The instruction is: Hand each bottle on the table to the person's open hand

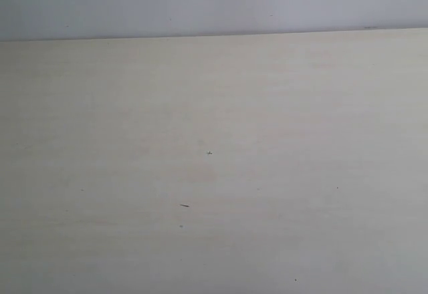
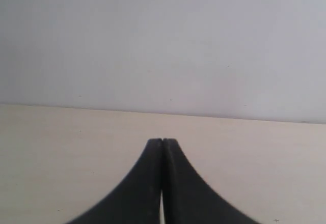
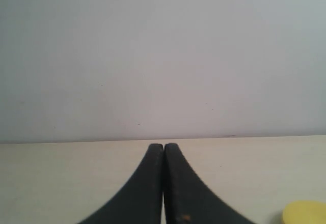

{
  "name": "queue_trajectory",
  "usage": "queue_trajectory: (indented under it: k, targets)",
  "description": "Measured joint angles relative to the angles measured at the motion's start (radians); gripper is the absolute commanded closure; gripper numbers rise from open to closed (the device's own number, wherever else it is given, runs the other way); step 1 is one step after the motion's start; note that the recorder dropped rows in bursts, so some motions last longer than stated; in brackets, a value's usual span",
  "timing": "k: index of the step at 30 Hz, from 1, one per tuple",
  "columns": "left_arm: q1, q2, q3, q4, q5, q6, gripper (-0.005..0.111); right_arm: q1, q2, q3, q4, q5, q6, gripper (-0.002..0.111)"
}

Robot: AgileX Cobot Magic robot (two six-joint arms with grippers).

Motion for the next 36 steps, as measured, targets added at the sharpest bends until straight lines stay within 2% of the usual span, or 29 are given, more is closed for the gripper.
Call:
queue_trajectory:
  k: [8, 12, 30, 33, 36]
  targets:
    - [0.000, 0.000, 0.000, 0.114, -0.031, 0.057, 0.107, 0.000, 0.000, 0.000, 0.000, 0.000, 0.000, 0.108]
    - [0.000, 0.000, 0.000, 0.116, -0.033, 0.113, 0.107, 0.000, 0.000, 0.000, 0.000, 0.000, 0.000, 0.108]
    - [0.000, 0.000, 0.000, 0.116, -0.039, 0.126, 0.107, 0.000, 0.000, 0.000, 0.000, 0.000, 0.000, 0.108]
    - [0.020, 0.000, 0.000, 0.116, -0.039, 0.126, 0.107, 0.000, 0.000, 0.000, 0.000, 0.000, 0.000, 0.108]
    - [0.084, 0.000, 0.000, 0.116, -0.040, 0.126, 0.107, 0.000, 0.000, 0.000, 0.000, 0.000, 0.000, 0.108]
